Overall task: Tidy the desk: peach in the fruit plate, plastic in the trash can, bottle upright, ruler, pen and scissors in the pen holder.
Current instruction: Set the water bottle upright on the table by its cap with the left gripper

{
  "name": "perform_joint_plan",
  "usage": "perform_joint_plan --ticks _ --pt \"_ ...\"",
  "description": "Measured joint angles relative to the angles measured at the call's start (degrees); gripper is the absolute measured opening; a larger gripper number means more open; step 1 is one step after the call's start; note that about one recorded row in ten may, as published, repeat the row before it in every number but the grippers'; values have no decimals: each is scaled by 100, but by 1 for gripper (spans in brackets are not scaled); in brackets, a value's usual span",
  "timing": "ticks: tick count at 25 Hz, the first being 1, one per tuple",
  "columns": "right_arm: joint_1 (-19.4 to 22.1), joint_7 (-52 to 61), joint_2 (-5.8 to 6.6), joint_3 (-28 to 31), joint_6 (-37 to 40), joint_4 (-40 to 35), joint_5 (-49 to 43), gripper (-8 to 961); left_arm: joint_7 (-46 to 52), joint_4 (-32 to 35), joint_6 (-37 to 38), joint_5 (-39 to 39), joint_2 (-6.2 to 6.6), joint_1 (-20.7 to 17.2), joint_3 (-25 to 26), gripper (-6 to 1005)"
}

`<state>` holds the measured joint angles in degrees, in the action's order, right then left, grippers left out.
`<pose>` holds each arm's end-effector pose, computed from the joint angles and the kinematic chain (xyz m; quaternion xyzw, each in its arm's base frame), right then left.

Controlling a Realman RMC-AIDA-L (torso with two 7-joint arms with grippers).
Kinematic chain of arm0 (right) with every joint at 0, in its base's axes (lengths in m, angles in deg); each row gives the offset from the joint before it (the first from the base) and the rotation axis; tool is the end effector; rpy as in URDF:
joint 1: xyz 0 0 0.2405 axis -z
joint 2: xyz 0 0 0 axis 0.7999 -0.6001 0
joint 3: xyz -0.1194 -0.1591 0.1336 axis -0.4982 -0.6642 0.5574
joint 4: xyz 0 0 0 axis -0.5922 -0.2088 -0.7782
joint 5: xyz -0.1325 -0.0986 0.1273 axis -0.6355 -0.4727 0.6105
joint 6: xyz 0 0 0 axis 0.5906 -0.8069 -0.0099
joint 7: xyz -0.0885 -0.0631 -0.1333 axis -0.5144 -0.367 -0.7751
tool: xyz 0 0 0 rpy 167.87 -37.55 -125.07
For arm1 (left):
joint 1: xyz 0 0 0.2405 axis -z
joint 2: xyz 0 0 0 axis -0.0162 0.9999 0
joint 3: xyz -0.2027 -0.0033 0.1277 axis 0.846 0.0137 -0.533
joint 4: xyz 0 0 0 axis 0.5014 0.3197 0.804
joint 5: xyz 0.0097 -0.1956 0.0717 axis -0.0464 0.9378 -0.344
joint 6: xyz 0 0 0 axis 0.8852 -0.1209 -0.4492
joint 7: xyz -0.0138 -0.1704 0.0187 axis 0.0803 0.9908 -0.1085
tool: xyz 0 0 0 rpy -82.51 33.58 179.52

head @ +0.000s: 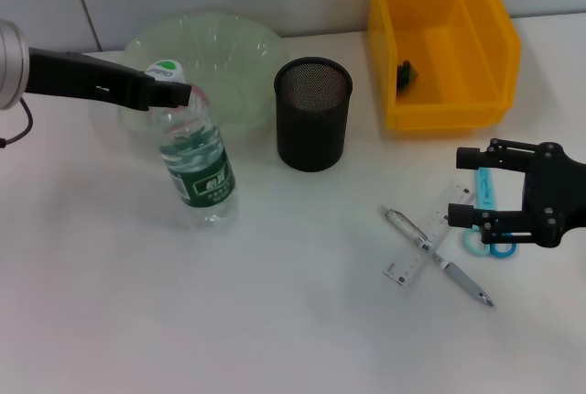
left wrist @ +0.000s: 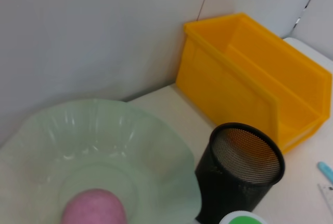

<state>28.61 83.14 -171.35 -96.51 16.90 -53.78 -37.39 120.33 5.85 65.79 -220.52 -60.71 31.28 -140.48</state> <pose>0.2674 0.2892 0.0411 -0.9361 0.1489 0.2807 0.1511 -0.1360 0.3774 0.0358 -0.9003 -0.3607 -0.0552 0.2371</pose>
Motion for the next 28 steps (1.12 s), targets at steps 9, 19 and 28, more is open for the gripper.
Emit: perform_joint_plan --ticks 9,19,28 --pt "-2 84 0 1 -3 0 8 802 -779 92 -481 25 -6 -331 -468 437" --pt "-1 131 0 0 -23 0 31 802 -980 99 -691 51 -3 -444 -610 441" --pt "-20 152 0 0 -20 0 42 802 -982 89 -690 51 3 -442 -577 448"
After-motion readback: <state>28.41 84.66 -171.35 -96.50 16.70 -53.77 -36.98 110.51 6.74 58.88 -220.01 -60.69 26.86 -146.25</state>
